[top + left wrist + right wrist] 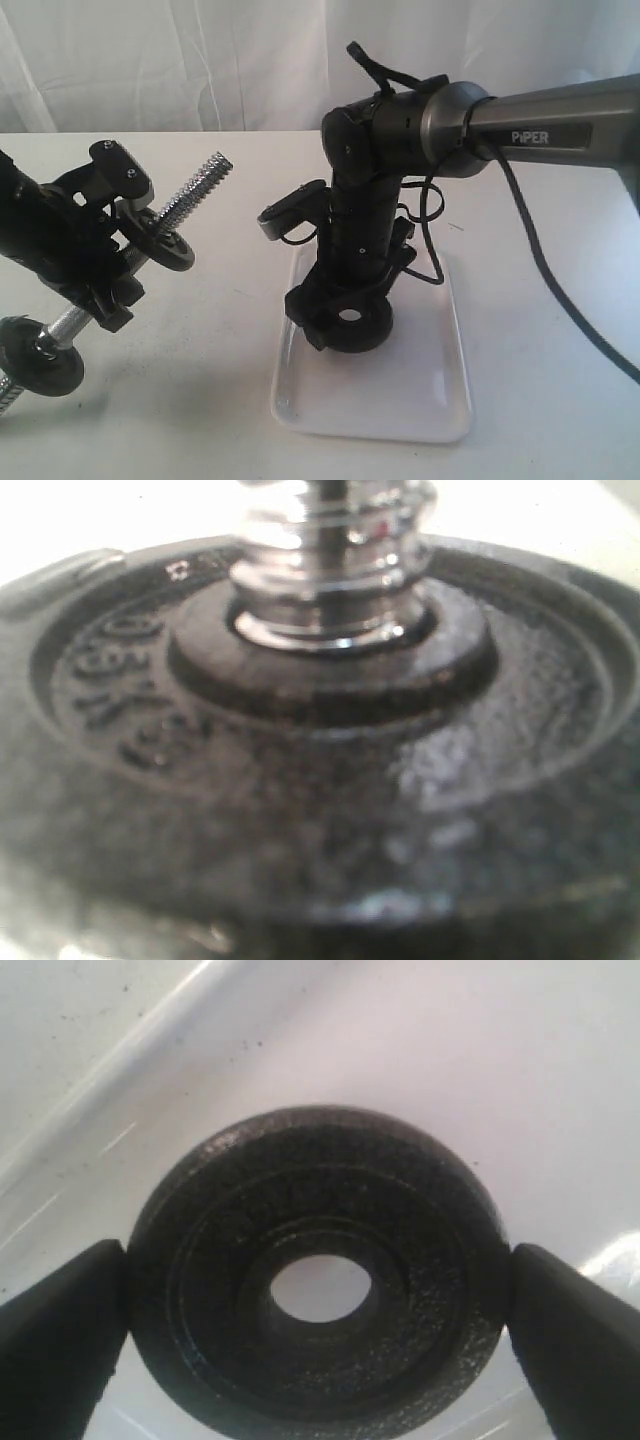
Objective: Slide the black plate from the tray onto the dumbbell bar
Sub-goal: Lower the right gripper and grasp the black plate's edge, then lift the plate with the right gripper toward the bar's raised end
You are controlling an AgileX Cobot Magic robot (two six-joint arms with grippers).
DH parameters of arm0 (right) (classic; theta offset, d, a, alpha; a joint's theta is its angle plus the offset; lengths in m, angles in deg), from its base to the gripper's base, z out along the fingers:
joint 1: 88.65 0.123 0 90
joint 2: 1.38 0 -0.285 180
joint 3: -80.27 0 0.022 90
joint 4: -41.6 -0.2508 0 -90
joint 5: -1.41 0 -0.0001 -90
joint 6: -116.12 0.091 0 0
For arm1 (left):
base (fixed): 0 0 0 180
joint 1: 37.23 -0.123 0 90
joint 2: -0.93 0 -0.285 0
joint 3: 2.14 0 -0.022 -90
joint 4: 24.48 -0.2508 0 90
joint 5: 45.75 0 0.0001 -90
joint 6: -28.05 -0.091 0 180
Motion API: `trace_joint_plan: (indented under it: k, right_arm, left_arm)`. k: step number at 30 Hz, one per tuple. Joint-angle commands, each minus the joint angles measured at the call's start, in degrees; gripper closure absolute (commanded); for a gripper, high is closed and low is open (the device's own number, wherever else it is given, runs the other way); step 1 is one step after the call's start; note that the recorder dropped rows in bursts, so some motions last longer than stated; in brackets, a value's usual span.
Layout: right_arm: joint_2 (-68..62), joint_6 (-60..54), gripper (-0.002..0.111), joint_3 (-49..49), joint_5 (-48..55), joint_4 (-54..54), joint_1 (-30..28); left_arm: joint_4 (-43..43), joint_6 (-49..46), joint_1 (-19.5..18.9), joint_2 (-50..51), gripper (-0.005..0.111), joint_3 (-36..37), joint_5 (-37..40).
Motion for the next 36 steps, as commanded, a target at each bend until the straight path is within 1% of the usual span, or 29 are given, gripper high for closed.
trace_joint_plan:
  k: [1, 6, 11, 15, 22, 36]
  right_arm:
    - [3.65, 0.06, 0.108, -0.1, 1.32, -4.05, -1.8]
    - [6.64, -0.45, 0.108, -0.1, 1.7, -10.38, -4.71]
    - [9.5, -2.02, 0.108, -0.1, 2.52, -13.97, -6.92]
    - [11.66, -4.85, 0.108, -0.1, 4.24, -19.41, -8.61]
    - [14.98, -7.1, 0.108, -0.1, 5.16, -25.27, -9.93]
    - [18.58, -17.86, 0.108, -0.1, 11.08, -47.4, -17.28]
  left_arm:
    - [1.89, 0.17, 0.08, -3.04, 0.107, -1.7, -2.18]
    - [1.89, 0.06, 0.08, -3.04, 0.107, -1.7, -2.17]
    - [1.89, 0.06, 0.08, -3.04, 0.107, -1.7, -2.17]
    - [2.15, 0.06, 0.08, -3.04, 0.107, -1.7, -2.17]
    - [2.57, -0.04, 0.08, -3.04, 0.107, -1.7, -1.17]
    - [4.88, -1.11, 0.21, -3.04, 0.107, -1.7, -0.92]
